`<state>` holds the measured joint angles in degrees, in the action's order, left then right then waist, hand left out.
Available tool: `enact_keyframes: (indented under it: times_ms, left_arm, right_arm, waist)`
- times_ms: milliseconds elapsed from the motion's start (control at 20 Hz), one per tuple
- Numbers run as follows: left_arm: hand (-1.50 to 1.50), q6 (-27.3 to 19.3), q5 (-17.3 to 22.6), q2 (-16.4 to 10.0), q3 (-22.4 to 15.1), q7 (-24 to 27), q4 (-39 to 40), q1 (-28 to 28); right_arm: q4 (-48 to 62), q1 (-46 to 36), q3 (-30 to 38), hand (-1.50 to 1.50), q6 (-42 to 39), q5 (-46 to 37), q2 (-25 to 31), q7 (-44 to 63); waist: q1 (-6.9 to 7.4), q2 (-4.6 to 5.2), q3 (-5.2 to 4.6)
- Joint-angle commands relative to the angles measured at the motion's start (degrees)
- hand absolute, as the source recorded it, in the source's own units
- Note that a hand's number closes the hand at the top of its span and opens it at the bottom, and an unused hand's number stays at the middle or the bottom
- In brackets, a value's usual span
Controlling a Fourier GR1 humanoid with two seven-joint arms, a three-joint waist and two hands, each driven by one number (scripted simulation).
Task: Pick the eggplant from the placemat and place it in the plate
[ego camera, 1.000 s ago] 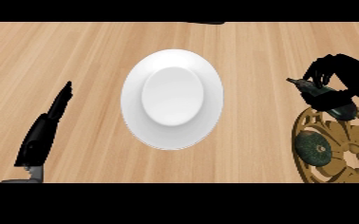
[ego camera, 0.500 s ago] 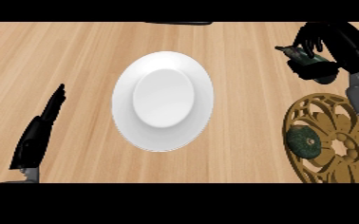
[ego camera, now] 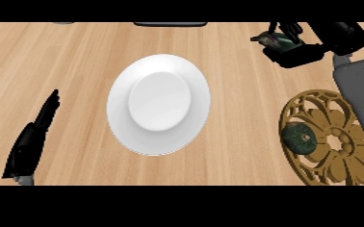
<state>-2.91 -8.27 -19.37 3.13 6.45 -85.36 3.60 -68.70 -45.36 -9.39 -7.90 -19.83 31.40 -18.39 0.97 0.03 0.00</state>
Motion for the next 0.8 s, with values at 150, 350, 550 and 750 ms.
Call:
enact_keyframes:
  times_ms: [150, 350, 550, 750]
  left_arm:
    - [0.0, -0.5, -1.39, 1.16, 0.55, 2.84, 2.67, 0.75]
    - [0.0, 1.78, 0.52, -0.37, 2.38, 1.09, -1.14, 1.7]
    - [0.0, 2.76, 0.53, -0.89, 2.78, -0.8, -2.98, 1.35]
    - [0.0, -0.01, -2.52, 2.54, -0.15, -0.25, -2.01, 1.07]
  right_arm:
    - [-9.07, -3.68, -4.13, 1.5, -3.51, -0.4, -9.63, 10.83]
    - [-8.91, -4.4, -5.42, 1.5, -2.14, -1.52, -16.57, 17.24]
    - [-3.36, -11.17, -6.13, 1.5, -5.36, -2.93, -20.46, 21.65]
    - [2.08, -13.32, -11.28, 1.5, -2.84, -7.34, -28.99, 25.98]
  waist:
    - [-0.74, -0.14, -0.06]
    - [-0.49, -0.14, -0.03]
    - [-0.11, -0.05, -0.02]
    - [0.23, 0.04, -0.03]
